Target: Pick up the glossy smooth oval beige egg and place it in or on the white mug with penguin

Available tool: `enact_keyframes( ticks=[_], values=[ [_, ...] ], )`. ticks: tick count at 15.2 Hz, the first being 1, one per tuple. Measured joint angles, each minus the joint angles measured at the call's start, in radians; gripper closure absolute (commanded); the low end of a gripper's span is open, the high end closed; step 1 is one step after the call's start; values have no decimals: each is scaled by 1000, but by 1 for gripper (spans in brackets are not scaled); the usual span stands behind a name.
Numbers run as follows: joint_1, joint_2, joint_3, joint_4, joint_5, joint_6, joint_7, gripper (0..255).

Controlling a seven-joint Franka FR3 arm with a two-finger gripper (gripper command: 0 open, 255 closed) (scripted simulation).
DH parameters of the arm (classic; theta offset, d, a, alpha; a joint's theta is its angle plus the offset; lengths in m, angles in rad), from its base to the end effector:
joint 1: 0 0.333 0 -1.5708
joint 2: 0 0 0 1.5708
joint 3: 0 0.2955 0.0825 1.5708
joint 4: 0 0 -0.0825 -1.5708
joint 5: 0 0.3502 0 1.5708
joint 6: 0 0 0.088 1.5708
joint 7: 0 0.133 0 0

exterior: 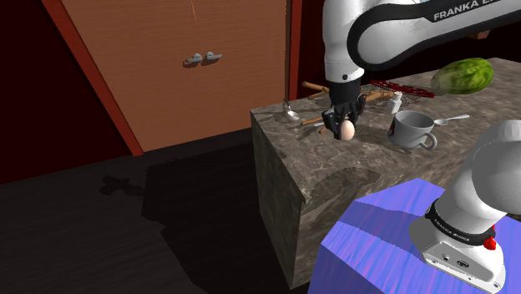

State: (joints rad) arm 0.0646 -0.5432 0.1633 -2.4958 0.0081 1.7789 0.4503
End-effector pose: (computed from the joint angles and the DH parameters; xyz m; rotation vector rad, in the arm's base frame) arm 0.3290 0.0773 0.4261 2.9794 -0.3828 -0.2190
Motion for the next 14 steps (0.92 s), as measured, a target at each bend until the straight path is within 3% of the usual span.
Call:
enact_keyframes(
  ticks=[7,14],
  values=[
    [0,-19,-5,78,-1,-96,-5,255],
    [-52,-152,-115,-7,-80,-137,-135,255]
  ],
)
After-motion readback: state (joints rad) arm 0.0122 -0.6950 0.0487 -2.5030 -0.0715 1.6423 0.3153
